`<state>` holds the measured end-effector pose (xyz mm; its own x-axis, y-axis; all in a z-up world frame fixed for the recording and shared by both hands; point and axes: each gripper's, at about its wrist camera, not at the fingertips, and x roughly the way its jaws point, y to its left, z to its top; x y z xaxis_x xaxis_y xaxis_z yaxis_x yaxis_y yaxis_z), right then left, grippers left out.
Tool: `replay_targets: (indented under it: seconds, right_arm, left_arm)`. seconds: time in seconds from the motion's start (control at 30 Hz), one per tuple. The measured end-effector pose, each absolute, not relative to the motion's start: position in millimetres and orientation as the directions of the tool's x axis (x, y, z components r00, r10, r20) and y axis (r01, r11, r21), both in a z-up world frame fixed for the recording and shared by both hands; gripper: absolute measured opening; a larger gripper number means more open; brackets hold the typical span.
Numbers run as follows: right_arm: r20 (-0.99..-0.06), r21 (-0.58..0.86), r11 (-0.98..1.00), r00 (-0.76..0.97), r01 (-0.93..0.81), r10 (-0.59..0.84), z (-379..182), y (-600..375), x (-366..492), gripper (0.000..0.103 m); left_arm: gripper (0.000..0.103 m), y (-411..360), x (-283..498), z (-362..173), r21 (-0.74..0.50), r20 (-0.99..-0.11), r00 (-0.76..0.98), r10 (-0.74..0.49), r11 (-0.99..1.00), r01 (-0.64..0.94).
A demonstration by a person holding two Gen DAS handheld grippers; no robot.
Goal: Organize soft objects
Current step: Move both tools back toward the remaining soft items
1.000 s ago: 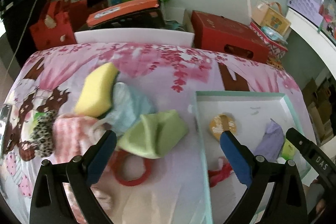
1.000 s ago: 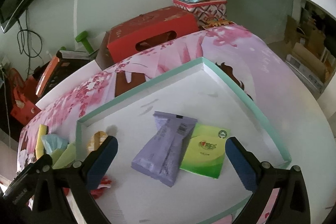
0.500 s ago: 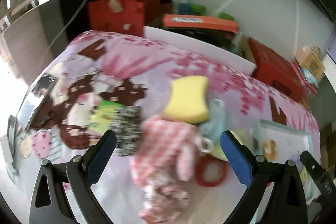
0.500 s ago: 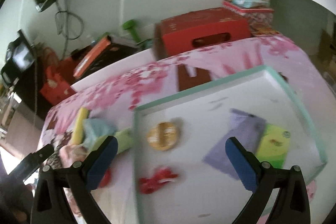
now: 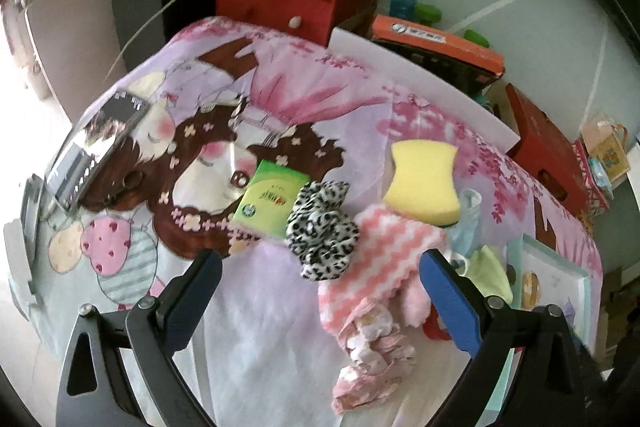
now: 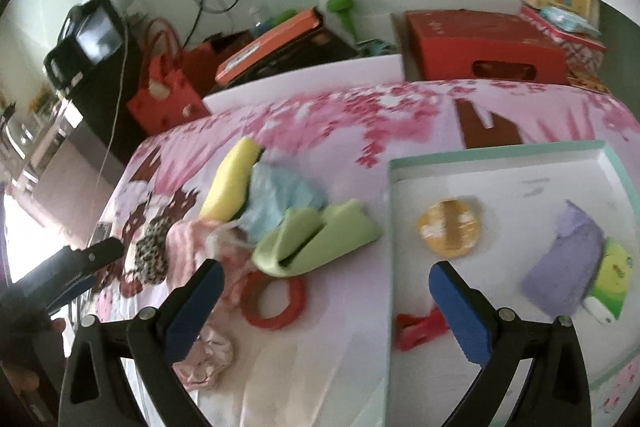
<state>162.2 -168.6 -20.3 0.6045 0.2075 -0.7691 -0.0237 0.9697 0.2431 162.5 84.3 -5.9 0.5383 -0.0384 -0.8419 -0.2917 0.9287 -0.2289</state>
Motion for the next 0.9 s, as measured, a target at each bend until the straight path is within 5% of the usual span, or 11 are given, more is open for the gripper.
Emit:
replay_targets:
  seconds: [0.6,0.9]
  right_arm:
    - [-0.843,0.174,0.977,0.496,-0.119,0.211,-63.2,-121.5,168.8,0.097]
    - [-0.867,0.138,0.979,0.460,-0.150,0.193,-82.1,-107.1,172.7,0.079]
  left_arm:
    - [0.098,111.3,170.4,-38.8,-0.343,-0.867,0.481,-0.126,0.853,-0.395]
    - [0.078,107.1,178.4,-45.7,-0.342,-0.873,0.466,-0.143,0.861,-0.377]
